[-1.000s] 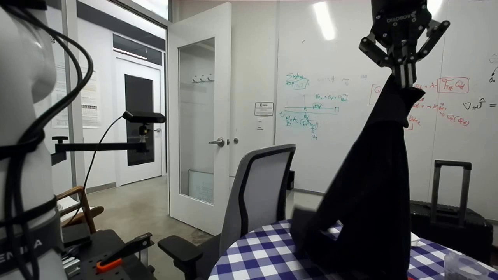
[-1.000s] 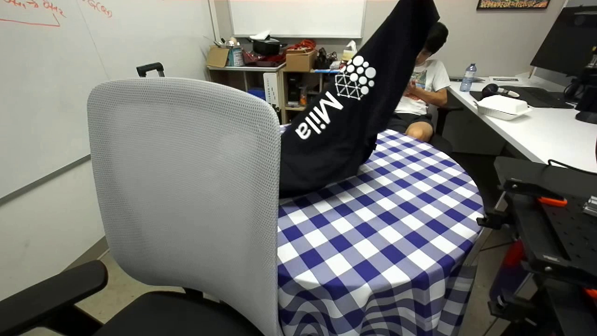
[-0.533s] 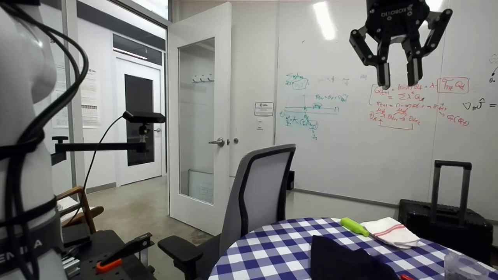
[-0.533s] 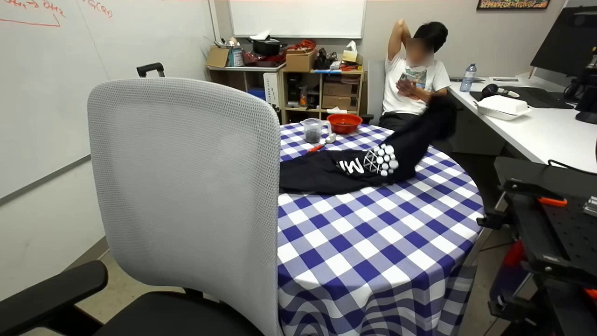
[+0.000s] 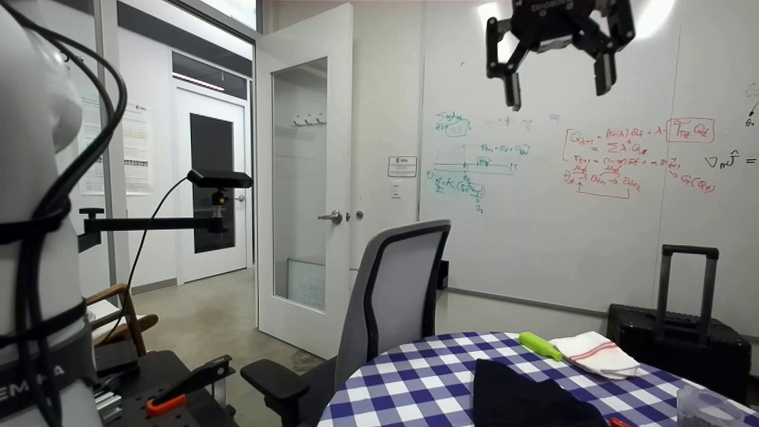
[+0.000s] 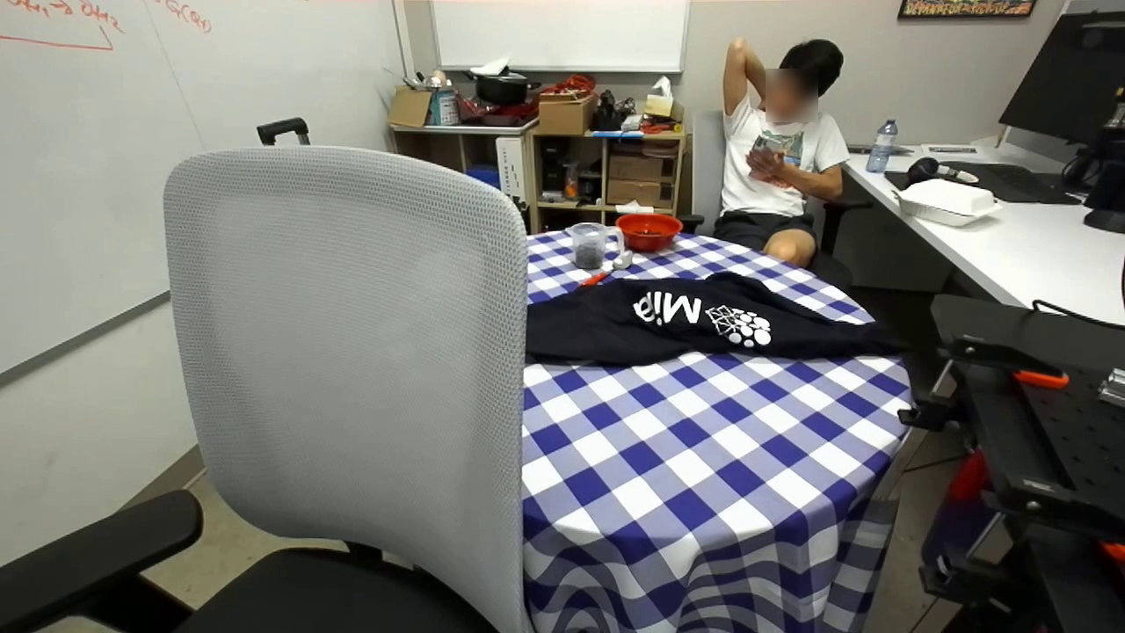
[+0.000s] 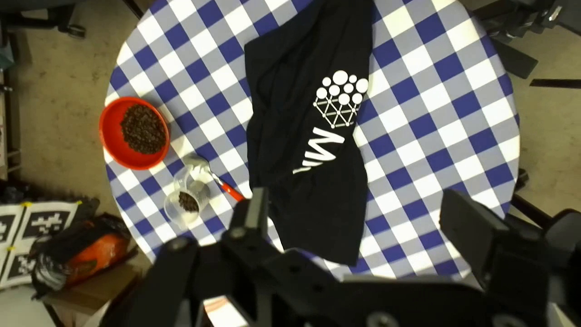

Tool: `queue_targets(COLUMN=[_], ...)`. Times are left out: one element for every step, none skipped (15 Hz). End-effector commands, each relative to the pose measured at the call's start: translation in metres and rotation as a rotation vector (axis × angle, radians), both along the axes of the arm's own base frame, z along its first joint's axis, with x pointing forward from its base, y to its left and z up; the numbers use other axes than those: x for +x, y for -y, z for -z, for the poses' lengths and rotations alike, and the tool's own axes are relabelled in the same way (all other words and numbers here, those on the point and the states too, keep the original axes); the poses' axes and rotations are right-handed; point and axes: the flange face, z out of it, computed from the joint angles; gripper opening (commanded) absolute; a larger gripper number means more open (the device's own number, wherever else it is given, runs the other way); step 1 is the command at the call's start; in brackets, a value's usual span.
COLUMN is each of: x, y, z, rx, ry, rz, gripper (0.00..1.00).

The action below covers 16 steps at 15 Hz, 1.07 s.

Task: Put the shirt on the table

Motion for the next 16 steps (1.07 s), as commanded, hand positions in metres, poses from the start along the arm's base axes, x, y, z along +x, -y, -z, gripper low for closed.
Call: queue_targets(x=[0.06,0.074,0.09,0.107,0.121,0.131,0.139,0.146,0.151,0.154,0.16,0.164,0.15,0.154,0.156,0.158], y=[-0.061,-0.082,-0.102,-0.12,-0.135,-0.146,-0.153,-0.156,-0.155,-0.155,-0.149,-0.141,-0.153,-0.148,-0.144,-0.141], z=[0.039,0.054,0.07,0.088,0.104,0.117,0.129,0.14,0.148,0.155,0.161,0.167,0.163,0.167,0.17,0.172], rx=[0.054,0.082,0.108,0.136,0.159,0.173,0.183,0.185,0.188,0.19,0.186,0.189,0.171,0.17,0.169,0.169], ry=[0.017,0.016,0.009,0.006,0.003,-0.002,-0.001,0.003,-0.008,-0.016,-0.02,-0.026,-0.03,-0.03,-0.03,-0.029], rz=[-0.1,-0.116,-0.113,-0.078,-0.045,0.001,0.077,0.128,0.182,0.235,0.291,0.344,0.25,0.286,0.305,0.315], gripper=[1.0,1.0,1.0,1.0,1.0,1.0,1.0,1.0,1.0,1.0,1.0,1.0,1.0,1.0,1.0,1.0])
